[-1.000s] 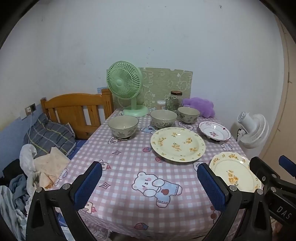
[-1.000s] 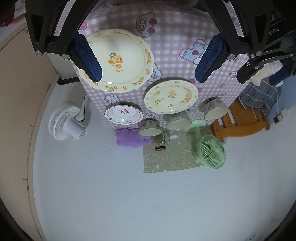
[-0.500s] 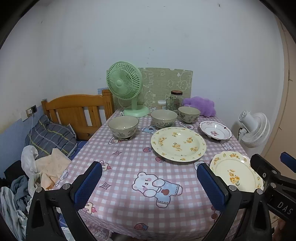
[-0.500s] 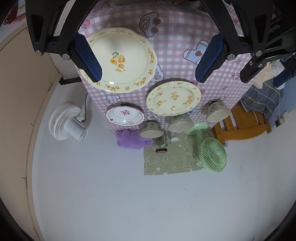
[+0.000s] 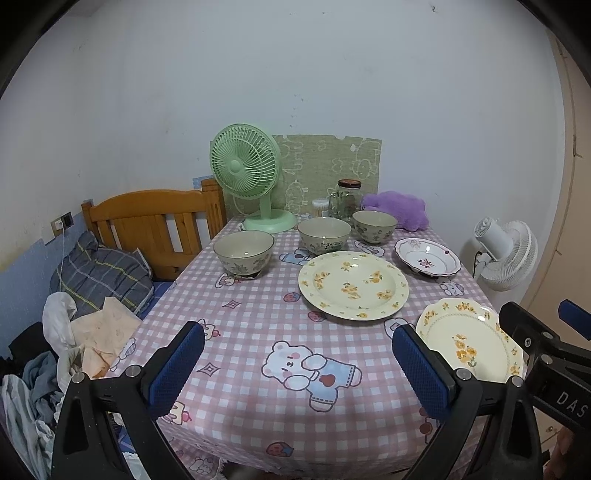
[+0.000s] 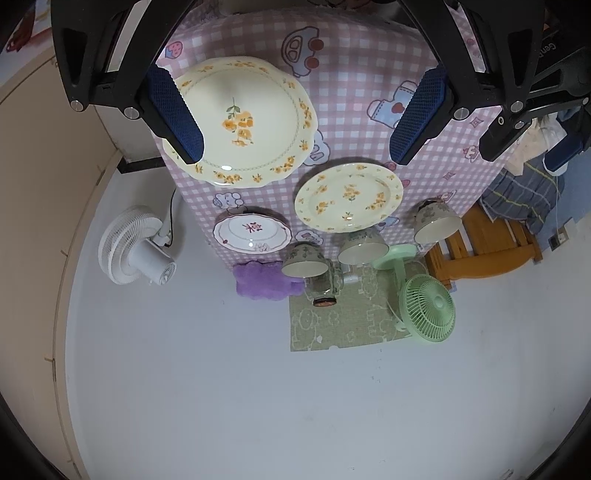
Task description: Organize plates and bowls
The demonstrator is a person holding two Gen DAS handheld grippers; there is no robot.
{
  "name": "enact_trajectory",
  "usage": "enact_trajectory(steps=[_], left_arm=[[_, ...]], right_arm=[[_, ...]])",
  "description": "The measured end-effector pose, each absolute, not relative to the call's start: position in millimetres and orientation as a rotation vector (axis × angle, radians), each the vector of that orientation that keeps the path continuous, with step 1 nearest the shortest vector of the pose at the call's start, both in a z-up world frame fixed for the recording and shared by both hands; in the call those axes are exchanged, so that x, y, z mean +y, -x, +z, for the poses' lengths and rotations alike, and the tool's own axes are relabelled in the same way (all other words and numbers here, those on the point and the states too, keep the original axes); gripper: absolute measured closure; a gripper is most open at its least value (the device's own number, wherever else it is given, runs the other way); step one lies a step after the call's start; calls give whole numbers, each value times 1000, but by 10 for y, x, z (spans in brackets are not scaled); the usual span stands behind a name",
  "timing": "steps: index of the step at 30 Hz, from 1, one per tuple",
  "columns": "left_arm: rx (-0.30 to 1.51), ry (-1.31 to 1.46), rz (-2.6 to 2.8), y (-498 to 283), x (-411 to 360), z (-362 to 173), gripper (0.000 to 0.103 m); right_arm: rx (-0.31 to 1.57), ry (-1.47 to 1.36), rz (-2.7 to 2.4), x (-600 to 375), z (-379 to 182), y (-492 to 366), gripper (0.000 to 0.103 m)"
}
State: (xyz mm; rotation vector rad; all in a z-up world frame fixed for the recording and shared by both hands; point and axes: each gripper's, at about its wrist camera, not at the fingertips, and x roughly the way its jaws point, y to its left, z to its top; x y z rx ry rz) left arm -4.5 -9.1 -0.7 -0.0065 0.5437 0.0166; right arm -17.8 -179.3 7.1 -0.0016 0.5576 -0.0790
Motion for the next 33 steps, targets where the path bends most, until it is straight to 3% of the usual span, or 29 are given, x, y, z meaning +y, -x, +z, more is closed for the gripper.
enact_trajectory(steps=[33], left_arm=[[517,6,7,63,-159,35,2]], right_arm=[[555,-13,-83,-1845,112,199,2]])
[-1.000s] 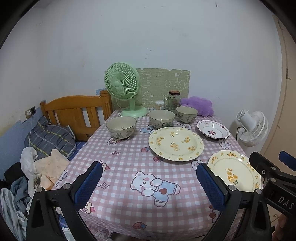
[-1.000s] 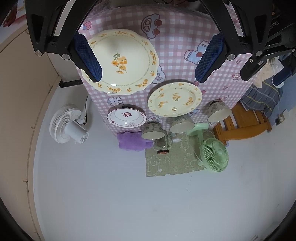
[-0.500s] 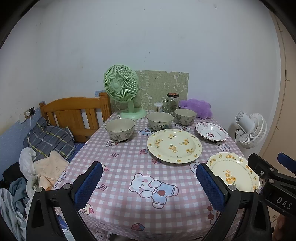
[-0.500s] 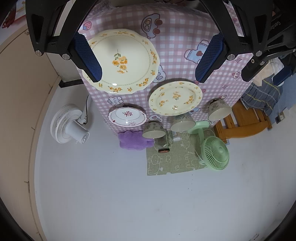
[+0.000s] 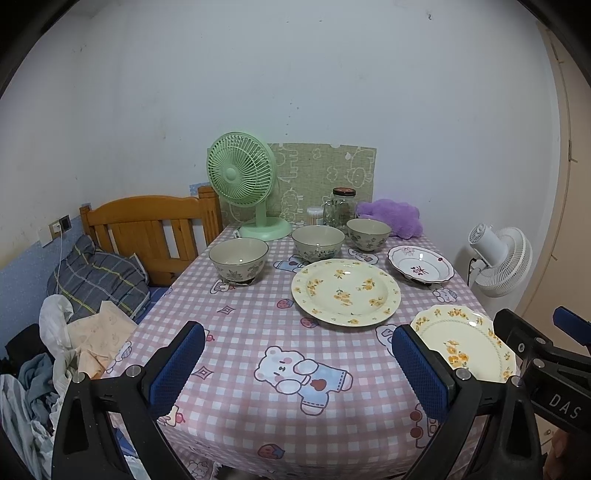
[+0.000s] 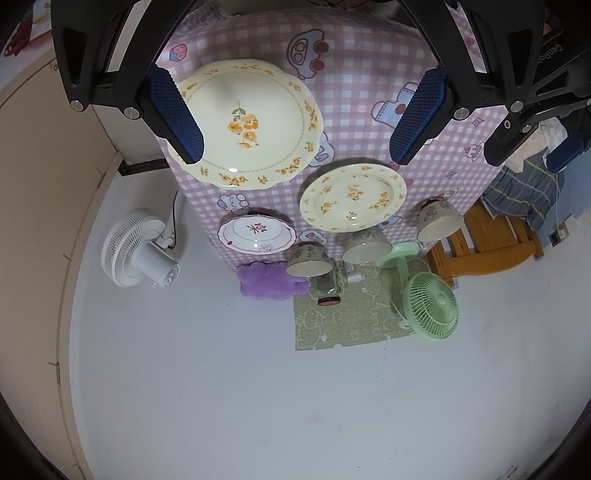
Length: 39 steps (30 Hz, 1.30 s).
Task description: Organize plates and bowls
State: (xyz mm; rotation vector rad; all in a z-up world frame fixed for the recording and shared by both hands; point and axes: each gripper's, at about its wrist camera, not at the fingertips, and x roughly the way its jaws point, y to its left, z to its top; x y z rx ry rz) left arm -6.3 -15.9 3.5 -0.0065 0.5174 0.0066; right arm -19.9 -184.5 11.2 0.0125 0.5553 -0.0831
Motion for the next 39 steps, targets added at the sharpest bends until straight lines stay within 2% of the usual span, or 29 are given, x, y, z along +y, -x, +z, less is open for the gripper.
enact_trajectory(steps=[21,30,33,35,39], left_arm=[[546,25,-17,-59,-72,-17,2],[555,-2,-63,-401,-22,28,7],[581,-10,-90,-515,-78,11,12],[604,-19,-108,-565,-144,-21,15],[639,-27,-140,-652,-297,-96,16]], right_arm=[[570,-18,-94,-1813,77,90,2],[595,-33,-140,-1701,96,-191,2],[611,-51,-159,-1720,109,-266,2],[632,-55,-170,-1748,103,-321,6],[668,-65,-202,-1863,36,-389,8]])
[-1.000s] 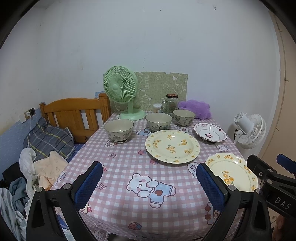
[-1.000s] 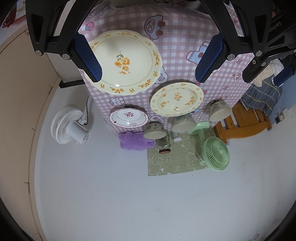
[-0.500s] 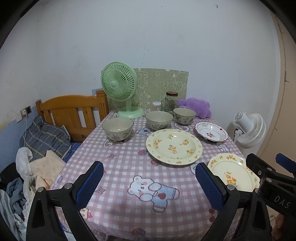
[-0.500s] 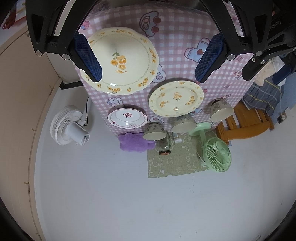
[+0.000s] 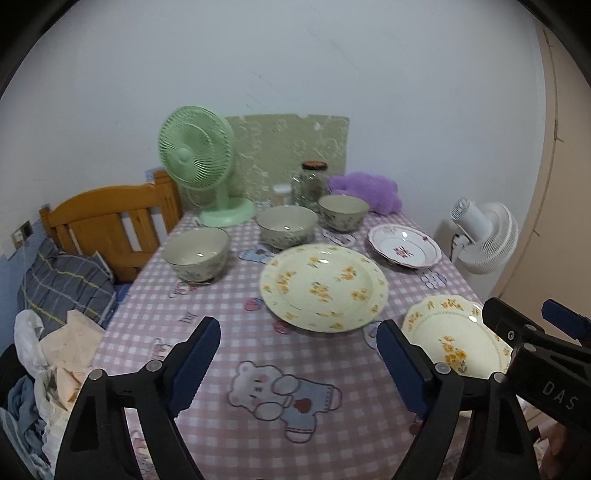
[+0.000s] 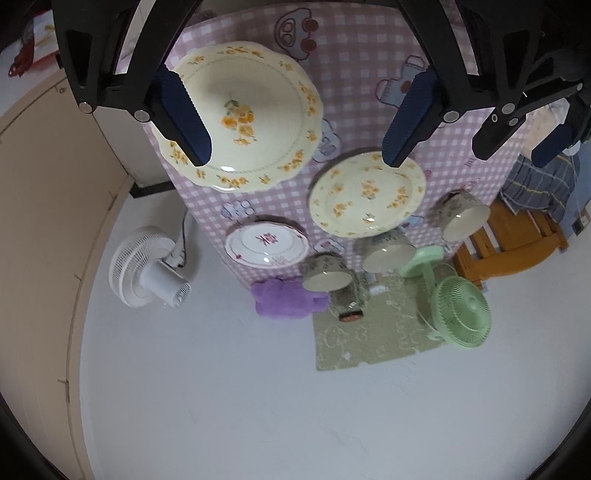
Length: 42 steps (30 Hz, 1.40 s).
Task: Organize plates and bowls
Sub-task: 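Reach the right gripper to the yellow-flower plate rim and close it, then lift the yellow-flower plate with the right gripper toward the other flower plate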
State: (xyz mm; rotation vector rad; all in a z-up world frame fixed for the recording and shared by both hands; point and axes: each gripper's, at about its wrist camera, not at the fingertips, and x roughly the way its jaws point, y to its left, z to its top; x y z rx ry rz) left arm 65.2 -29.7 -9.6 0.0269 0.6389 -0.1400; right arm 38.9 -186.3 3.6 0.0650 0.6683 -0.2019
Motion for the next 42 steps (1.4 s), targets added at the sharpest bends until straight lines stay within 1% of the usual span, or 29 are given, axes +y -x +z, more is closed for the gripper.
enact_trajectory(steps=[3,5,9,12,22,27,30,35,42], left_arm=[[666,-41,-166,-737,-497,-163,21],[676,-49,-168,-782,-648,-214,23],[715,-50,-161,-900,-941,-331,25],[731,-49,-141,-974,-1160,-414,28],[892,-37,-112,-1195,-1798,-901,37],[947,-36,-96,-1274,-1927,-1084,38],[977,-40,-86,-1329,-1975,-1156,41],[1014,-47,-50,-1435,-1988,-1241,48],[1051,-60,-47,-1558,-1984,-1311,49]], right_arm=[[695,-70,-215,-2002,-30,-445,9],[712,-66,-212,-2121,-81,-507,13],[757,-59,-203,-2431,-192,-663,15],[778,-46,-186,-2649,-268,-763,15],[916,-31,-156,-3275,-686,-1076,20],[980,-38,-141,-3448,-896,-1170,22],[1010,-42,-127,-3506,-994,-1253,22],[1063,-42,-109,-3540,-1147,-1398,28],[1115,-42,-108,-3547,-1276,-1518,33]])
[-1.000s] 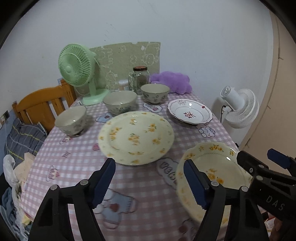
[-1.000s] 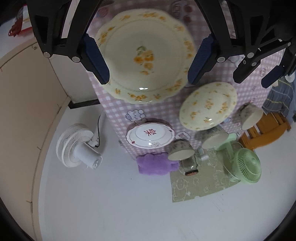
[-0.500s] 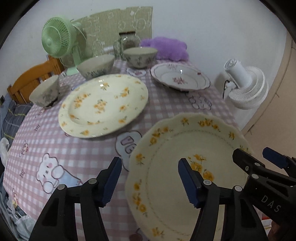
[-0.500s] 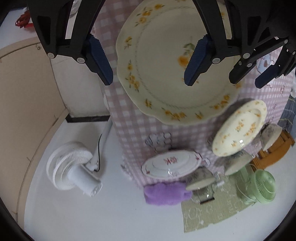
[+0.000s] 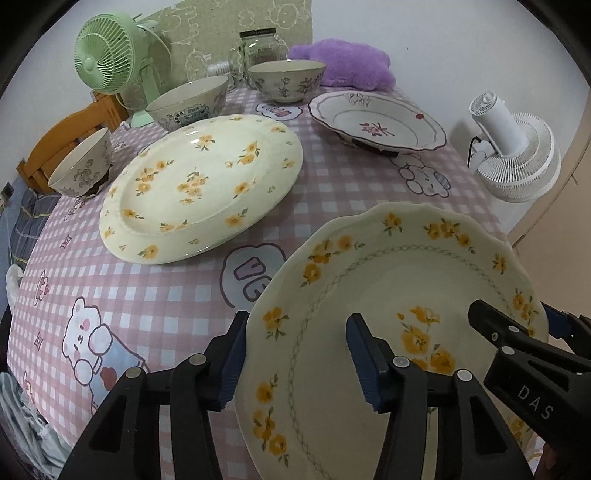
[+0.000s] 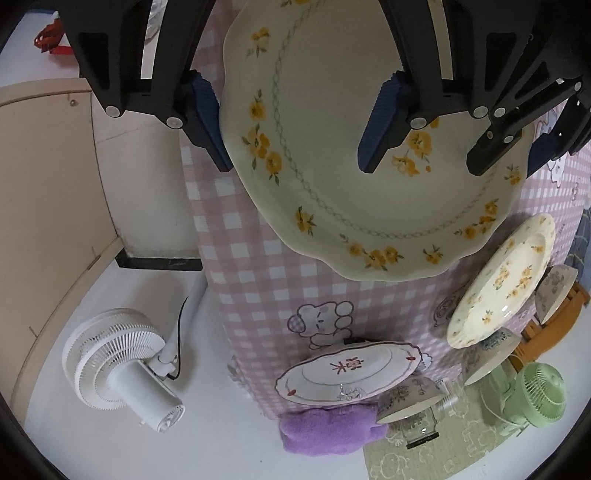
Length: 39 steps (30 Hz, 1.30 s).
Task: Organize plates and bowls
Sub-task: 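Lift the yellow-flower plate with the right gripper toward the other flower plate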
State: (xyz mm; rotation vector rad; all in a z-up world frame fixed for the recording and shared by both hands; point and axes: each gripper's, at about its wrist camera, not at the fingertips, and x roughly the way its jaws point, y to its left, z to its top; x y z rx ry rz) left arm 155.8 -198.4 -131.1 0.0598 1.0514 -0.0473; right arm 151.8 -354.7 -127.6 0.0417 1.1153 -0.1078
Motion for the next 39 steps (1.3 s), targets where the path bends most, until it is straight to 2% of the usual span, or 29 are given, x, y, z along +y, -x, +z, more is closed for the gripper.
enact_trajectory(steps=[4,15,26,39], left_arm=[[1067,-83,-71,-1567,-2006,-1317,49],[1100,-61,-130,-1545,-1671,-1219,49],[1094,-57,-172,-1525,-689,-1039,49],[1070,-62,-144,-1644,580,-960,49]], right_arm=[[1132,-14,-148,-3531,-1282,-1549,39],[1145,-44,-183,-3274,-1199,-1526,39],[1104,-55,-221,-2293,-1054,-1415,39],[1106,-65,-192,-981,-1161,-1544,39]])
